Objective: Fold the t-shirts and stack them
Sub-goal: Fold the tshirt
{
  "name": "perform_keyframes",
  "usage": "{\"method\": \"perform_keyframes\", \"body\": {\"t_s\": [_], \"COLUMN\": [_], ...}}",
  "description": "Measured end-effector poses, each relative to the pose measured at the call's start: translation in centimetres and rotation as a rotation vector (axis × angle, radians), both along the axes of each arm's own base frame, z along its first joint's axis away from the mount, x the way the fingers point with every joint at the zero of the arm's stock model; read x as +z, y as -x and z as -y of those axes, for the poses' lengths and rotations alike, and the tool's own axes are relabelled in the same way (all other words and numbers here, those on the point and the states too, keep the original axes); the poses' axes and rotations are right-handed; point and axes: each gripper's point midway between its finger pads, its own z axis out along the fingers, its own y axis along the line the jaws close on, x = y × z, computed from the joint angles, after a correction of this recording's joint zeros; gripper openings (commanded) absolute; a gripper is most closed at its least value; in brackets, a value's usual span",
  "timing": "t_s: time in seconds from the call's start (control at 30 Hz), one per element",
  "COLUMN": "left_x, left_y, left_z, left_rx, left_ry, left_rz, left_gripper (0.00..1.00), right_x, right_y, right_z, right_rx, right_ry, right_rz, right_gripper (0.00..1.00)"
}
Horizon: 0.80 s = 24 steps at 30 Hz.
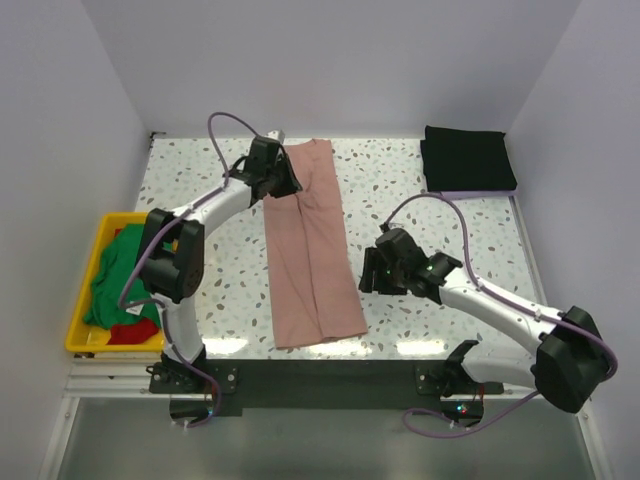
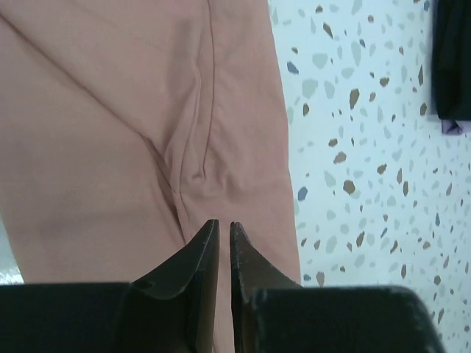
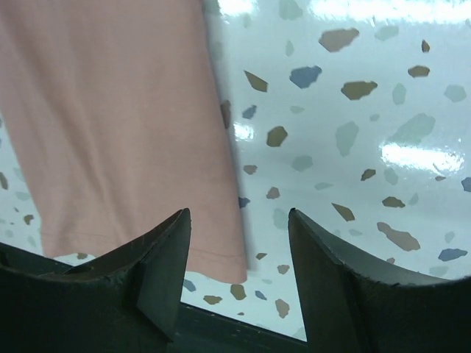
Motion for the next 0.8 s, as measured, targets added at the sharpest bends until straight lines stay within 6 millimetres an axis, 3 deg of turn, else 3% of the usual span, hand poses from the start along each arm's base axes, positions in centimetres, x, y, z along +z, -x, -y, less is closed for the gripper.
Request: {"method": "perform_keyframes", "body": {"t_s": [0.17,0.37,0.53,0.6,0.8], "left_x": [-0.9,-4.2,-5.1,-5.1,-4.8], "left_y": [4.4,14.1,20.6,22.5,27.5], "left_z": [1.2,3.2,3.7,3.3,-0.8], "left_rx": [-0.061,-0.188,-0.262,-0.263,-0.161], "left_ry": [0.026,0.038,0.049,0.055,0.087], "left_rz": [-0.043,-0.159,-0.215,-0.217,-0.223], "left_gripper": [0.07,0.05,0.06,0.16,0.27], "right_x": [-3.2,-6.1,-6.8,-6.8,-6.9], "right_y": [1.6,4.2,5.1,5.1,5.5], "right_z": [0.6,0.6,-0.1,-0.6,-1.5], "right_rx": [0.023,0.069,0.099,0.109,0.124], "right_ry": [0.020,0.000,-0.046,-0.071,-0.135], "right_rz": [-0.102,-0.205,-0.238,-0.240,-0.252], "right_gripper": [0.55,0.53,0.50,0.49,0.45]}}
